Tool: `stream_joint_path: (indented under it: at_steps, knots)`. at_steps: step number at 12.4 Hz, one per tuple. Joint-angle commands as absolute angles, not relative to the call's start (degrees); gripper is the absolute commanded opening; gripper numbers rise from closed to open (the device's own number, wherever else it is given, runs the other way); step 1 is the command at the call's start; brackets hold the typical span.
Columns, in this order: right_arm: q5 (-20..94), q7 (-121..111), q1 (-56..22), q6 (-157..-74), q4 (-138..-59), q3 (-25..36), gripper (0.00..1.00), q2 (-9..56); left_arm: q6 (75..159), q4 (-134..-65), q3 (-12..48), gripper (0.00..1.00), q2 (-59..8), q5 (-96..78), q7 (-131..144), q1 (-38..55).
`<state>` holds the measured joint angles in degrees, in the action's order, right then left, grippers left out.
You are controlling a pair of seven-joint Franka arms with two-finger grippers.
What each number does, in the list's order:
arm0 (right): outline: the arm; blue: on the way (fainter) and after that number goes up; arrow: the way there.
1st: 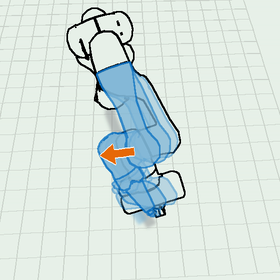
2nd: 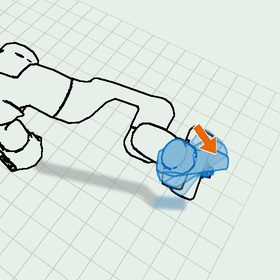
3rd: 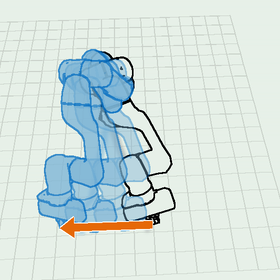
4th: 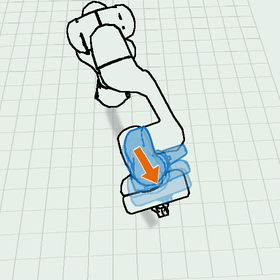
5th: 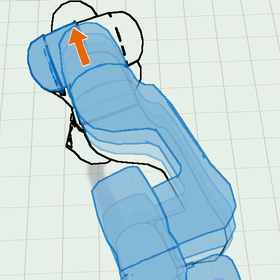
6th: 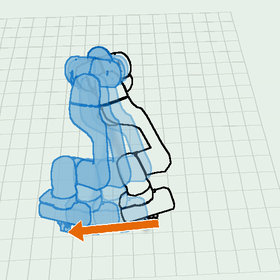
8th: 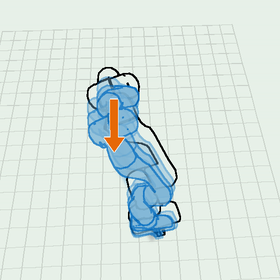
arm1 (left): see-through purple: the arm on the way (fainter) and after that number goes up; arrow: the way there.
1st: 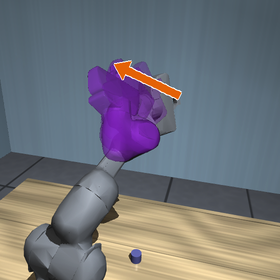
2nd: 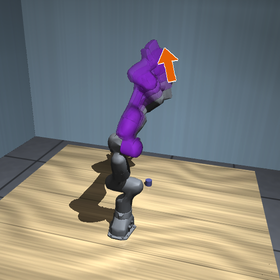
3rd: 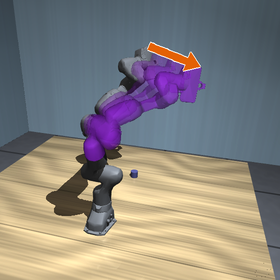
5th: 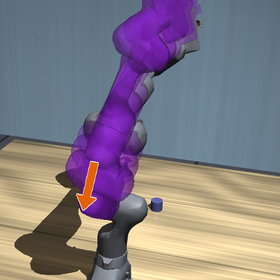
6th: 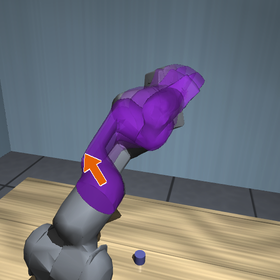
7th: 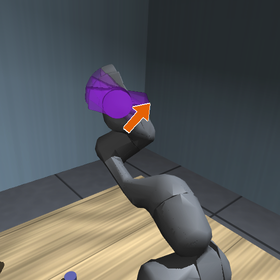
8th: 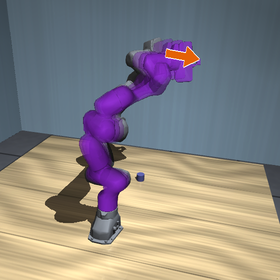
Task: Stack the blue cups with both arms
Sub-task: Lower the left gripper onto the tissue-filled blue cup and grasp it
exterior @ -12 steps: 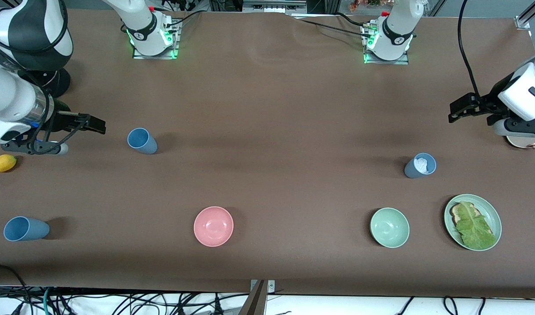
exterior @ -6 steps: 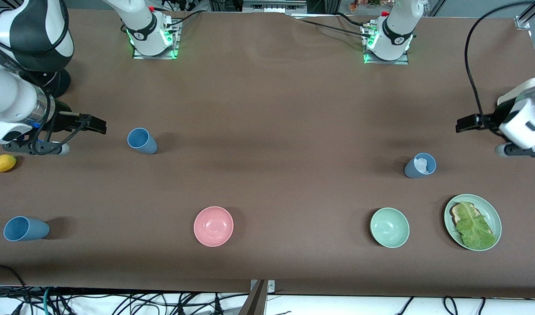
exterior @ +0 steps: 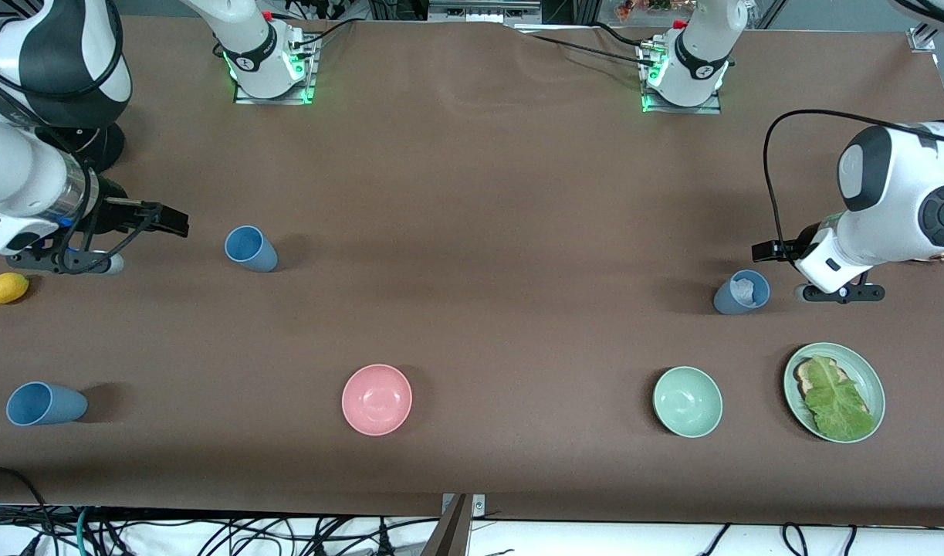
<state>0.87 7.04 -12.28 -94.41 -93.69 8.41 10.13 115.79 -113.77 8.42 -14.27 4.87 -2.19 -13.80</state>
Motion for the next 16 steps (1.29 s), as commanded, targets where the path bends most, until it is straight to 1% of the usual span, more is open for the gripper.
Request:
stream_joint_path:
  at_steps: [1, 4, 5, 6, 7, 8, 9, 10, 14, 16]
  knots:
    - [1.32, 7.65, -12.3, -94.92, -93.96, 8.35, 1.0, 10.72, 122.75, -113.73, 9.05, 1.0, -17.47, 6.59, -6.06, -16.61]
    - [1.41, 7.47, -12.13, -94.92, -93.96, 8.52, 1.0, 10.11, 129.0, -113.55, 9.14, 0.99, -21.78, 6.5, -5.89, -16.35]
    - [1.41, 7.12, -12.13, -94.83, -93.78, 8.61, 1.0, 9.93, 130.59, -113.64, 9.14, 0.97, -22.84, 6.5, -5.98, -16.43]
    - [1.41, 7.03, -12.04, -94.57, -93.26, 8.87, 1.0, 9.93, 130.69, -113.73, 9.14, 0.78, -23.55, 6.5, -5.98, -16.52]
    - [1.49, 6.94, -11.95, -94.22, -92.99, 8.88, 1.0, 9.84, 130.69, -113.9, 9.14, 0.51, -23.99, 6.5, -5.98, -16.61]
    - [1.41, 6.94, -11.95, -94.04, -92.99, 8.79, 1.0, 9.5, 130.69, -113.73, 9.14, 0.3, -24.17, 6.5, -5.89, -16.52]
    - [1.41, 6.94, -11.95, -94.04, -92.73, 8.79, 1.0, 9.32, 130.61, -113.64, 9.14, 0.11, -24.26, 6.5, -5.89, -16.52]
    - [1.41, 6.94, -11.95, -94.04, -92.72, 8.7, 1.0, 8.97, 130.43, -113.47, 9.23, 0.0, -24.26, 6.42, -5.71, -16.44]
    - [1.49, 6.94, -11.95, -93.52, -92.72, 8.88, 1.0, 5.63, 129.2, -110.93, 9.49, 0.0, -24.08, 5.98, -4.75, -15.73]
    - [1.49, 6.94, -11.95, -92.55, -92.72, 9.05, 1.0, 4.22, 123.17, -106.55, 10.45, 0.0, -23.91, 5.54, -4.75, -14.86]
